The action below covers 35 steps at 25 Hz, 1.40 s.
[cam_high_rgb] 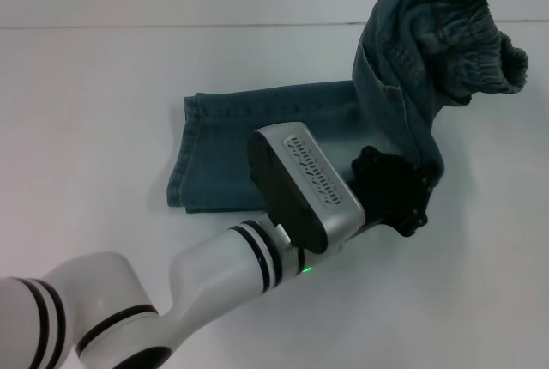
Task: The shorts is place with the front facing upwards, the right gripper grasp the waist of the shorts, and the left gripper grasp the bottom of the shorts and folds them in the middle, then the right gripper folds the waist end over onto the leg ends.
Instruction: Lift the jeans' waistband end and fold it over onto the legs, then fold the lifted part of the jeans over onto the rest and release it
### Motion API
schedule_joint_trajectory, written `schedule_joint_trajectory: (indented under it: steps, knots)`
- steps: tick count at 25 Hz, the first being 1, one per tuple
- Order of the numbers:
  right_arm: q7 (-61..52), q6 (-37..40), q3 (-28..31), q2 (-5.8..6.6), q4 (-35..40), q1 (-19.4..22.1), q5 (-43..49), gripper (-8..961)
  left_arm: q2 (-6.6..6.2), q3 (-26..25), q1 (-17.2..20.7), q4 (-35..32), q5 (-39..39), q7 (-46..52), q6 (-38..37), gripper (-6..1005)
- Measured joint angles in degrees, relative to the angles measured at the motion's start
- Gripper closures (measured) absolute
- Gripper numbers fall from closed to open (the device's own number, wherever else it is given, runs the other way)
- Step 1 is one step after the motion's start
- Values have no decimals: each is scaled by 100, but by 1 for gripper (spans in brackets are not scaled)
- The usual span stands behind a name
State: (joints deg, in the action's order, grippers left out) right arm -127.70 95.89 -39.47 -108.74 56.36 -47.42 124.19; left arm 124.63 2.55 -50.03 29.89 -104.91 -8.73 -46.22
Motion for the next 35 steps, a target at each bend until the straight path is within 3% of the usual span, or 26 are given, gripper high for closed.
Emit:
schedule_joint_trajectory:
  steps: [5,9,15,22,30,35]
  knots:
    - [19,-12,-63,-4,-24,-6,16,837,0,-143,60,51,-257,116,101,998]
    - [61,-91,-65,-6,-40,0,192,837,0,-247,348,-35,-312,117,-41,998]
    - [128,-180,-111,-16,-122,-5,298,837,1,-344,1107,-480,-336,218,-1049,998]
    - [251,-410,-347,-55,-419,-184,300,836,-1,-537,1860,-1437,-308,1394,-2348,998]
    - [775,-1137,-1318,-315,-1472,-1011,300,836,-15,-1411,2610,-2087,-287,2240,-2983,998]
    - [946,-1649,-1852,-593,-2018,-1541,524,836,-15,-1541,2764,-2156,-286,2271,-3063,999]
